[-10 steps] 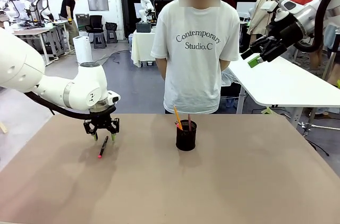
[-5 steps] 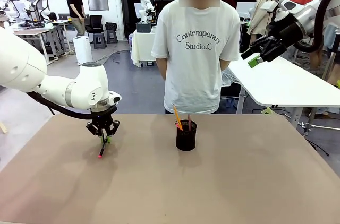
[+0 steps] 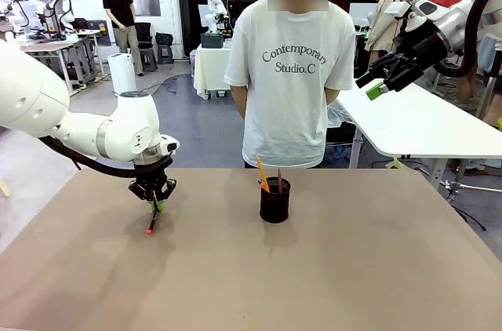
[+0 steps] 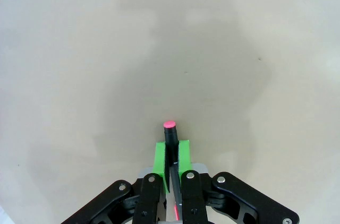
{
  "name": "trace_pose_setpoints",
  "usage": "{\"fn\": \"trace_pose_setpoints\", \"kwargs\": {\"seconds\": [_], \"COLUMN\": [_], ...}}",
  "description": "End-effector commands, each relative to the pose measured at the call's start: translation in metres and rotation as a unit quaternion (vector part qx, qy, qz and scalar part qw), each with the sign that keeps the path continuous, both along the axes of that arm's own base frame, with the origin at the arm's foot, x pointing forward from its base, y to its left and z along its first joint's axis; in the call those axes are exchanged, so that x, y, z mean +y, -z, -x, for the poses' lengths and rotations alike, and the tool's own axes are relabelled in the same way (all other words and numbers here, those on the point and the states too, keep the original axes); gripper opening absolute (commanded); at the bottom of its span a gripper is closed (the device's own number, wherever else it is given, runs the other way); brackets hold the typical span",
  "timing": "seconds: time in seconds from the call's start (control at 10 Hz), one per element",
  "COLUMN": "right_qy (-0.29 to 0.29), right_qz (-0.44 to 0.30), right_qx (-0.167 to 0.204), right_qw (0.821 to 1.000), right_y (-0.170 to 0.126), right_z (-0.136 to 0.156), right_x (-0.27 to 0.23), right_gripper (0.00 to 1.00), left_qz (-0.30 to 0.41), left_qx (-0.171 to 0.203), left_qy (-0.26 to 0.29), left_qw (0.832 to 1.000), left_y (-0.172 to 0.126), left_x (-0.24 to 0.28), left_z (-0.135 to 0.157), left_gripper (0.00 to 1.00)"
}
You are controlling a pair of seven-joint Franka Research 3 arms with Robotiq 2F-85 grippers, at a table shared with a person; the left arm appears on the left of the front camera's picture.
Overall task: Place the pens into the pen holder.
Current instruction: Pick up a writing instrument from the table and place it into the Pen holder.
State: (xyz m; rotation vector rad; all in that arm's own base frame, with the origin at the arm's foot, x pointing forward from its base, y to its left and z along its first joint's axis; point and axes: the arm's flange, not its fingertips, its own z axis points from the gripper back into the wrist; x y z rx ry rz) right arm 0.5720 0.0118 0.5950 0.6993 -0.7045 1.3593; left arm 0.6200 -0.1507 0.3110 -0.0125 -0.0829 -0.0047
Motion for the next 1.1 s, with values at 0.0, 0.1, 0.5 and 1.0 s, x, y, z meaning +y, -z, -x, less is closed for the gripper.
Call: {"fn": "trace_pose_setpoints", "kwargs": {"seconds": [0.0,0.1,0.5,1.0], "right_qy": [-0.001,-0.001,-0.001,-0.001], "right_qz": [0.0,0.0,0.0,0.0], "right_qx": [-0.001,-0.001,-0.001,-0.001], "right_qw": [1.0,1.0,1.0,1.0], "right_y": [-0.002,-0.002,-0.002,-0.002], "right_z": [0.001,0.001,0.001,0.001], "right_x": [0.002,0.002,0.002,0.002], "right_gripper": [1.0,1.0,1.0,1.0], "left_qz": [0.07,0.115,0.261,0.303], "left_qx": [0.018,0.025,-0.006,-0.128], "left_qy": [0.042,0.072,0.169,0.359], "left_qw": [0.997,0.99,0.95,0.874], "left_y": [-0.01,-0.013,-0.044,-0.07], "left_x": [0.003,-0.002,-0.005,-0.016], "left_z": [0.004,0.007,0.017,0.033], "left_gripper": [0.0,0.0,0.0,0.0]}}
